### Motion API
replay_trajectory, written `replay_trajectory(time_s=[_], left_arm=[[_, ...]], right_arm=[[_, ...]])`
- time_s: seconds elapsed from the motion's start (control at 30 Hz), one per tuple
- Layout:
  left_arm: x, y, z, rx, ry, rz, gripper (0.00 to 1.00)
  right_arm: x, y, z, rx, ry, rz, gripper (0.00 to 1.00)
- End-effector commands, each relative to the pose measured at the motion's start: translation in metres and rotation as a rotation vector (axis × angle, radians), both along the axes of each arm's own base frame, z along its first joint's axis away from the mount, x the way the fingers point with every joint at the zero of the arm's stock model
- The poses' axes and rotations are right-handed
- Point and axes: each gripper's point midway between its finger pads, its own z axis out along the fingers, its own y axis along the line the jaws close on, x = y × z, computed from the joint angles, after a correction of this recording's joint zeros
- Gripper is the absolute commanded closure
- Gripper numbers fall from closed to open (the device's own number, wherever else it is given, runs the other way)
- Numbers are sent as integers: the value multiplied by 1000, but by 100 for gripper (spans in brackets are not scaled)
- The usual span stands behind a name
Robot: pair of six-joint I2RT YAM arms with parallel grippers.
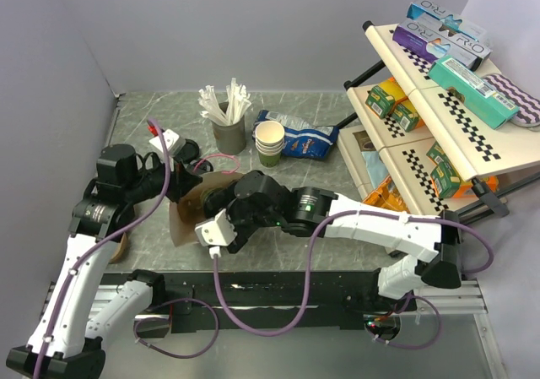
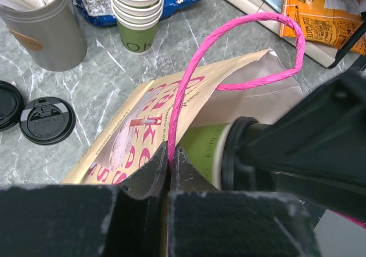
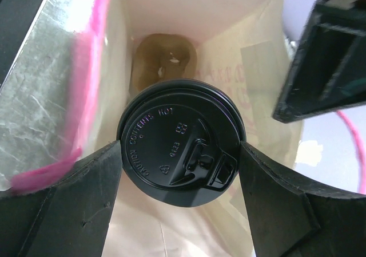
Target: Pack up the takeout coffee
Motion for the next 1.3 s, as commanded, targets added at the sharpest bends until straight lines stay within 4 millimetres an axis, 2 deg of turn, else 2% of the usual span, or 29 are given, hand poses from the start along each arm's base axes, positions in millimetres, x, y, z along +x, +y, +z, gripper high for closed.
replay_trajectory(time_s=[0.0,0.27,0.37,0.5,0.73,0.97,1.1,1.27], left_arm=[[-5,0,10,-32,-32,8,99],[-15,-2,14,-59,-47,-8,99],[-20,-4,17,-70,-73,-26,99],[-29,-7,7,-78,-73,-64,99],[-35,-12,4,-106,-66,-93,99],[-28,-12,-6,-88,-45,-92,99],[-19,-14,-3,-104,-49,-79,99],[-15,-19,-9,-128,2,-90,99]], right_arm=[[14,8,0,-6,8,-61,100],[23,9,-21,-20,77,-168,100],[32,0,-29,-35,54,-220,100],[42,-10,-37,-66,15,-260,100],[56,-16,-51,-138,-24,-305,100],[68,-19,-65,-184,-30,-329,100],[71,-17,-67,-197,-32,-313,100],[80,-17,-68,-198,-57,-290,100]])
